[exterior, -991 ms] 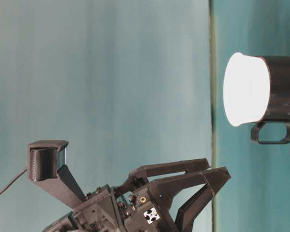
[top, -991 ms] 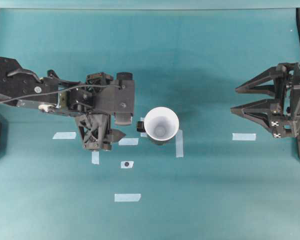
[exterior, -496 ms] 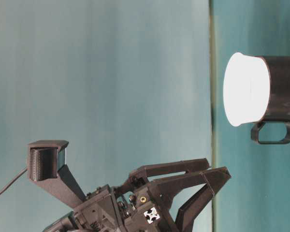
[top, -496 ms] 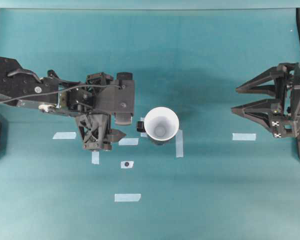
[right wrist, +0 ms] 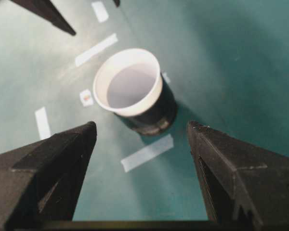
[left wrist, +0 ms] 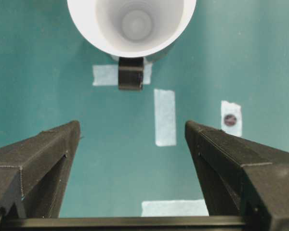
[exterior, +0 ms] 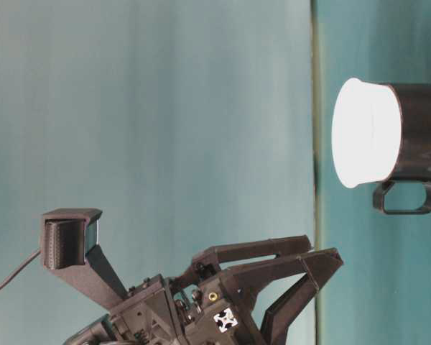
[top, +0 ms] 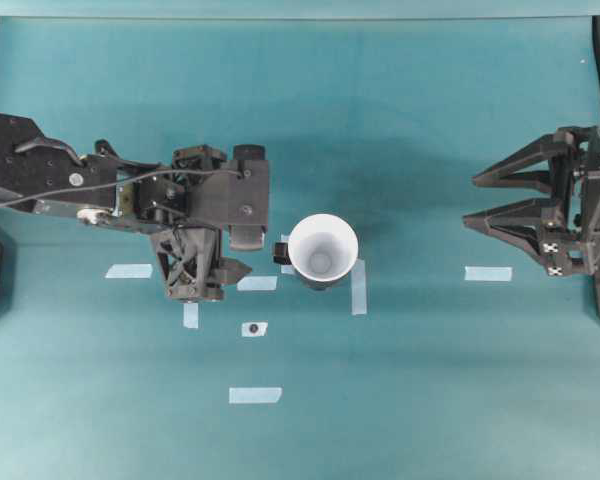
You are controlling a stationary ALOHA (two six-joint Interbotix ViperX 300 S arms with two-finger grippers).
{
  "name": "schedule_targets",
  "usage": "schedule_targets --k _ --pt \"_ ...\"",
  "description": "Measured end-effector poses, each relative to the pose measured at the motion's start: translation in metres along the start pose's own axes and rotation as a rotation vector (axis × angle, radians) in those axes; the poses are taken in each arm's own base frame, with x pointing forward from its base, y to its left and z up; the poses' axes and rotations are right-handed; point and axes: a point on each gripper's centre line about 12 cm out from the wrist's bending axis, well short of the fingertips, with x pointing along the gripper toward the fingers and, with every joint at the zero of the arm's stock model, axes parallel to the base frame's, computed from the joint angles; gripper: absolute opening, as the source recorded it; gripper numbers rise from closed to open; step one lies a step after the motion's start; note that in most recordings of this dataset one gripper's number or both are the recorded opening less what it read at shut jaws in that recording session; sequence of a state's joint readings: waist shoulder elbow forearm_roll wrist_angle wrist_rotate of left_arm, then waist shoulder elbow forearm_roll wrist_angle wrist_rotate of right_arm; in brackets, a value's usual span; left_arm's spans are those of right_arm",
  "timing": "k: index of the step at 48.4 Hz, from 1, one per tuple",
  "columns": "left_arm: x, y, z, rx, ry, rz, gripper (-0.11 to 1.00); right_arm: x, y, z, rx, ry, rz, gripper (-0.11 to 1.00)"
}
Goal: Holding the cup holder with the left arm, the right arm places the cup into the cup holder.
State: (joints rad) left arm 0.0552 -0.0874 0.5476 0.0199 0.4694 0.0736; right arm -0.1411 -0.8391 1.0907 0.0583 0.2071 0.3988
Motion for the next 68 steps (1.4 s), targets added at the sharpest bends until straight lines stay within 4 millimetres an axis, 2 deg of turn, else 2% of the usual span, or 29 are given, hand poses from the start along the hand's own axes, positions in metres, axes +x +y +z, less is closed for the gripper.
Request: schedule_targets --k 68 --pt "0.0042 -0.0008 -0.0019 -0.003 0.012 -0.002 0.91 0.0002 -0.0022 -0.0037 -0.018 0.021 -0.013 0.81"
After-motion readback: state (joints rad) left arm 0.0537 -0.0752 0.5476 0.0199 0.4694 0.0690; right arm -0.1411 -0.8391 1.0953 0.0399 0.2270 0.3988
